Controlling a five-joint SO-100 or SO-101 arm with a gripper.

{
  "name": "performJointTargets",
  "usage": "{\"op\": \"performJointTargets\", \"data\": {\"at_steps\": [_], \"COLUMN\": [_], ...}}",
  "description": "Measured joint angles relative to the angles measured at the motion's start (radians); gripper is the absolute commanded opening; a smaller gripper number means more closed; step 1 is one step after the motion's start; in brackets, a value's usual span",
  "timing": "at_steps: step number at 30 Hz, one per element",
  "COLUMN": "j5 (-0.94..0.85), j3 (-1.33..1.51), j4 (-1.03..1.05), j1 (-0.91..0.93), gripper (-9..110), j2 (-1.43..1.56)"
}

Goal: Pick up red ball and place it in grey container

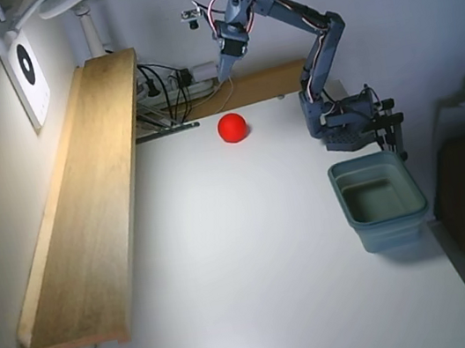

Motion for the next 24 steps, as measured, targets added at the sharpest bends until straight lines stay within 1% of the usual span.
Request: {"op": "performJointTargets", "data": {"at_steps": [5,6,17,24], "j5": [0.0,0.0,0.0,-0.002], "j3": [0.0,0.0,0.0,0.0], "j4": [0.0,0.0,0.0,0.0], "j1": [0.0,0.0,0.0,0.086], "gripper": [-3,38,38,38], "j2": [0.0,0.0,0.0,0.0]}}
